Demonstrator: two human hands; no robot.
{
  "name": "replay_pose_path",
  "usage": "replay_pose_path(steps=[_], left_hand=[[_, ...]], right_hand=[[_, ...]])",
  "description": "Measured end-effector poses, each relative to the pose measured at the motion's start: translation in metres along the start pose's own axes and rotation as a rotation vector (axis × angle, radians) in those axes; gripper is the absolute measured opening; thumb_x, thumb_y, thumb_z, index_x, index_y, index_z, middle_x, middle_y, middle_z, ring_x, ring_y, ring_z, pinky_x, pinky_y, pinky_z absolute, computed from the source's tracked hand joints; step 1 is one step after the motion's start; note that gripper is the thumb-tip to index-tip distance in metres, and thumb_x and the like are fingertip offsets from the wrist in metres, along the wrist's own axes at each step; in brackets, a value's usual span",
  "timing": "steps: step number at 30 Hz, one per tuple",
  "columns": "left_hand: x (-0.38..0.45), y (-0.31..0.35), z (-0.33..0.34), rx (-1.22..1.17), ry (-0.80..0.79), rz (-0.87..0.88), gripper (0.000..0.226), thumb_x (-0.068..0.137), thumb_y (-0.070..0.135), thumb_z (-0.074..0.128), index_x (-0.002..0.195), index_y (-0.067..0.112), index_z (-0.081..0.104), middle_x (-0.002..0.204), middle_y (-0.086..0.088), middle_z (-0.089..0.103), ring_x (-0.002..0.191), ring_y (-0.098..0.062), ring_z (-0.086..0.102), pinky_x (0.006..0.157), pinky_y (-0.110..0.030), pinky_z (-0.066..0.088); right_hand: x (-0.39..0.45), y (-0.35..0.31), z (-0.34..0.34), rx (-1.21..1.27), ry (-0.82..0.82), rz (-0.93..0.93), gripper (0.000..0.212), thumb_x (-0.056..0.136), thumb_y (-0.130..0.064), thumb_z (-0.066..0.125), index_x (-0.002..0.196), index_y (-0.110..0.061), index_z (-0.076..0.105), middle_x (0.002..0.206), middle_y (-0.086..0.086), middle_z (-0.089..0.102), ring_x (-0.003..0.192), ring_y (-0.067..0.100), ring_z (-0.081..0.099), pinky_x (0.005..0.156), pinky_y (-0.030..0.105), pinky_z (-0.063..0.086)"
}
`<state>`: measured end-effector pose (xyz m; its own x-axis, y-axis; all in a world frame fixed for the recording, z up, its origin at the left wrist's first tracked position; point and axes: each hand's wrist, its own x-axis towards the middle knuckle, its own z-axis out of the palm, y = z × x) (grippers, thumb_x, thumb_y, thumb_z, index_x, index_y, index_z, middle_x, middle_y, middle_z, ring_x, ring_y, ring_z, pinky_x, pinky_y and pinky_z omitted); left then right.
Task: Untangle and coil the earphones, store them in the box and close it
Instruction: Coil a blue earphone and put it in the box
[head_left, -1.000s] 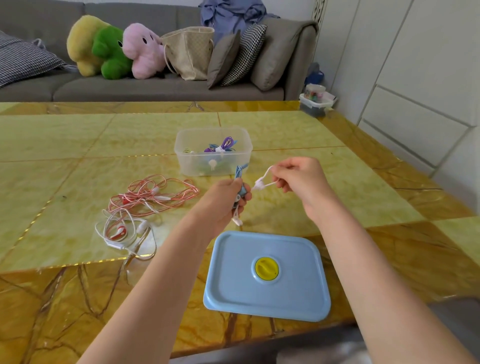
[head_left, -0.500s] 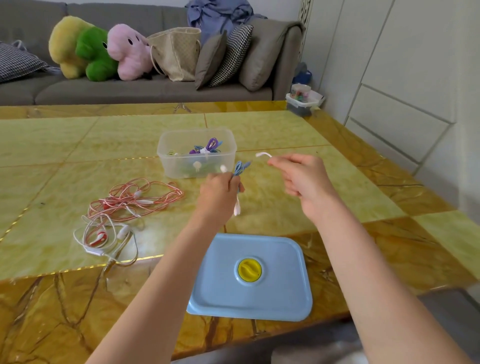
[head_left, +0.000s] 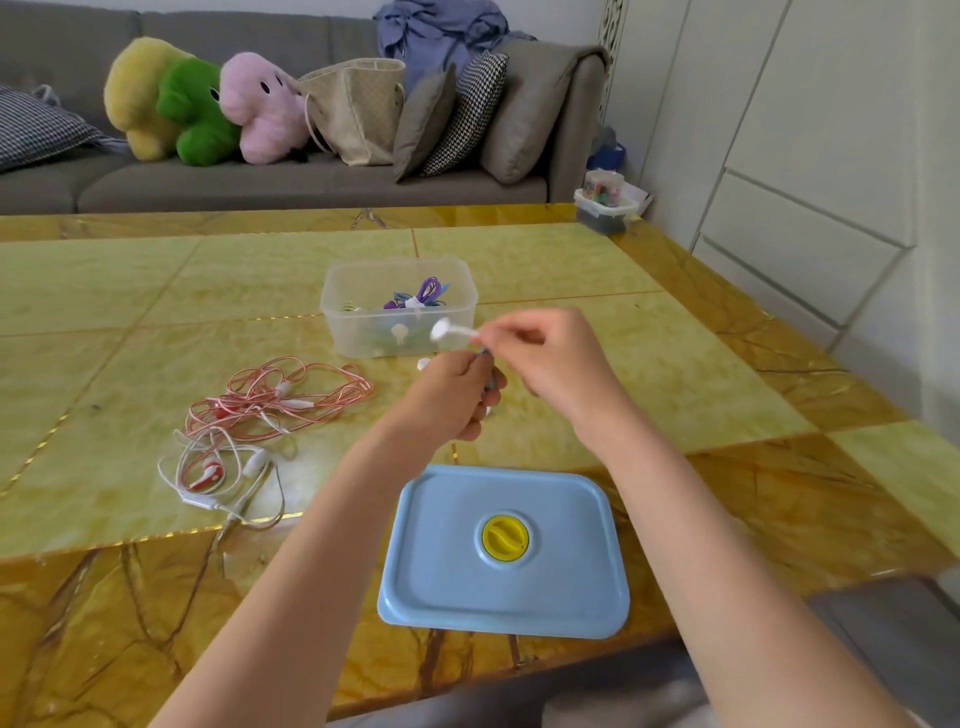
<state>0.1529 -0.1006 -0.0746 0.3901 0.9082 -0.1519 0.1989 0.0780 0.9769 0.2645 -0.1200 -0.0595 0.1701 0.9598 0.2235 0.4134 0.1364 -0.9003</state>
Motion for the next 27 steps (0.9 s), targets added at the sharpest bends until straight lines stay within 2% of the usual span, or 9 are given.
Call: replay_pose_path(steps=[2,4,8,11,18,23,27], left_hand=[[-0.003,0.002,-0.004,-0.061,-0.018,-0.006,0.033,0.097,0.006,0.029,0.067,0.012,0.040,0.057,0.001,0.036,0.035,-0.002,0.025,0.035,-0.012,0.019],[-0.007,0.006,-0.010,-0.153,-0.039,-0.034,0.033,0.094,0.007,0.030,0.064,0.014,0.041,0.051,0.005,0.036,0.039,-0.005,0.022,0.037,-0.014,0.016],[-0.009,0.010,-0.017,-0.306,-0.051,-0.039,0.031,0.090,0.016,0.031,0.065,0.018,0.048,0.052,0.005,0.036,0.044,-0.007,0.020,0.038,-0.016,0.016],[-0.010,0.009,-0.018,-0.334,-0.017,-0.035,0.034,0.095,0.017,0.034,0.067,0.019,0.054,0.051,0.004,0.038,0.043,-0.007,0.022,0.036,-0.014,0.018],[-0.009,0.011,-0.017,-0.498,0.046,-0.009,0.025,0.098,0.020,0.038,0.080,0.014,0.055,0.060,0.001,0.034,0.044,-0.005,0.025,0.035,-0.013,0.022],[-0.007,0.012,-0.024,-0.601,0.038,0.050,0.031,0.100,0.019,0.030,0.085,0.007,0.055,0.055,-0.001,0.039,0.039,-0.004,0.025,0.032,-0.012,0.023],[-0.008,0.011,-0.027,-0.548,0.033,0.090,0.026,0.102,0.020,0.030,0.088,0.011,0.050,0.056,0.004,0.039,0.042,-0.004,0.024,0.036,-0.013,0.020]], right_hand=[[-0.002,-0.001,0.006,-0.057,-0.087,-0.003,0.018,0.090,-0.009,0.056,0.095,-0.009,0.073,0.037,-0.021,0.048,0.038,-0.004,0.046,0.042,0.008,0.031],[-0.002,-0.002,0.007,-0.020,-0.106,0.004,0.020,0.091,-0.007,0.054,0.097,-0.010,0.073,0.038,-0.021,0.050,0.039,-0.005,0.047,0.042,0.007,0.032],[-0.002,-0.002,0.005,0.050,-0.140,0.017,0.019,0.091,-0.005,0.055,0.098,-0.013,0.070,0.047,-0.006,0.047,0.038,0.002,0.034,0.041,0.010,0.027],[-0.004,-0.003,0.008,0.116,-0.180,0.030,0.019,0.090,0.000,0.054,0.099,-0.010,0.066,0.042,-0.009,0.046,0.038,0.004,0.034,0.039,0.011,0.027],[-0.009,-0.009,0.013,0.220,-0.186,-0.003,0.015,0.092,-0.003,0.053,0.106,-0.006,0.058,0.050,0.000,0.047,0.037,0.005,0.035,0.036,0.015,0.027],[-0.012,-0.011,0.008,0.330,-0.182,-0.058,0.017,0.094,-0.004,0.049,0.107,-0.016,0.049,0.058,0.001,0.055,0.037,0.012,0.032,0.037,0.020,0.027],[-0.009,-0.006,0.007,0.341,-0.162,0.047,0.007,0.094,-0.008,0.052,0.101,-0.009,0.054,0.060,0.002,0.056,0.037,0.011,0.034,0.038,0.020,0.028]])
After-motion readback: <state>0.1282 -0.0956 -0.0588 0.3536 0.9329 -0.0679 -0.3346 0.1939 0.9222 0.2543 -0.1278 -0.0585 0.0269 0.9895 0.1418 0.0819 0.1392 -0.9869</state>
